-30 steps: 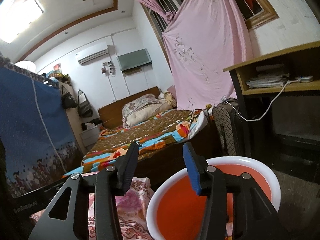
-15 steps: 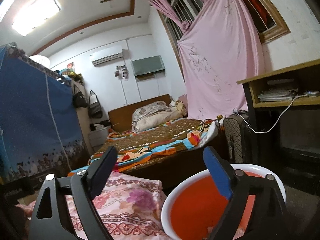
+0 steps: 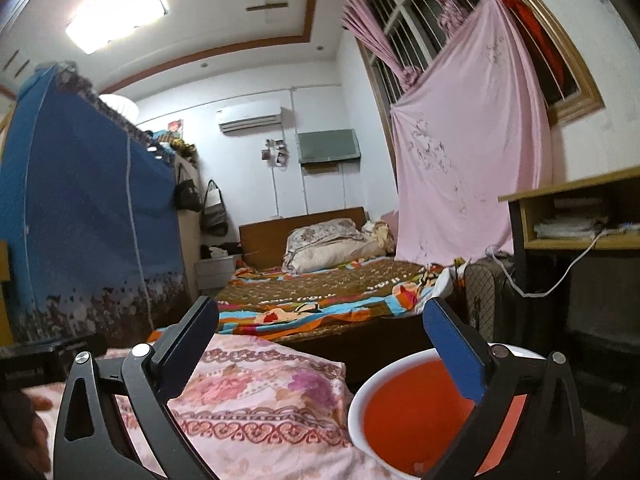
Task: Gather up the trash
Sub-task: 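Move both open tools back over the bedspread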
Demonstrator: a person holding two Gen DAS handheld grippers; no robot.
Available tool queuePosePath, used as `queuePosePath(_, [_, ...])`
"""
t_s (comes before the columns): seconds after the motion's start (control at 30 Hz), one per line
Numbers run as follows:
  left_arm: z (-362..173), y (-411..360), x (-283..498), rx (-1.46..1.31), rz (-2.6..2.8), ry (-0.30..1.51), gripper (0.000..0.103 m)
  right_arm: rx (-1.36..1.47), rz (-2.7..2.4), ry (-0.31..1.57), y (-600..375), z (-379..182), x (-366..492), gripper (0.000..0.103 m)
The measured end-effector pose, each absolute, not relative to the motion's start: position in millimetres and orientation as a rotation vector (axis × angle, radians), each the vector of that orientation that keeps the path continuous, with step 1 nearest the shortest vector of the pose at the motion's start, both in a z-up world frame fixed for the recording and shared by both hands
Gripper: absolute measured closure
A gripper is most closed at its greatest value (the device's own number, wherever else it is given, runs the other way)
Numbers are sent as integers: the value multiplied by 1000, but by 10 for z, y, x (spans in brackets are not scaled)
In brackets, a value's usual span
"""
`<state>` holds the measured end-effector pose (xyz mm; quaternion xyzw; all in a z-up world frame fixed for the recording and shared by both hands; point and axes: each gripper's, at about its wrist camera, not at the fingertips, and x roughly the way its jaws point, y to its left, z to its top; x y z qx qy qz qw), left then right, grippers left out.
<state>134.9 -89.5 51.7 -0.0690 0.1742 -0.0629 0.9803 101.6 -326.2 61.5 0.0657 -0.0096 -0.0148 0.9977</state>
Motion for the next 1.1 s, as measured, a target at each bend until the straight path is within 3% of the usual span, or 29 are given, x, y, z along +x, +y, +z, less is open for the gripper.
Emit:
queuePosePath(0.3, [448, -733, 1153, -132, -96, 349, 12, 63, -41, -64, -3075, 569, 754, 0])
queuePosePath(1.1, [225, -444, 753, -84, -40, 307, 12, 20, 0, 45, -2778, 370, 494, 0])
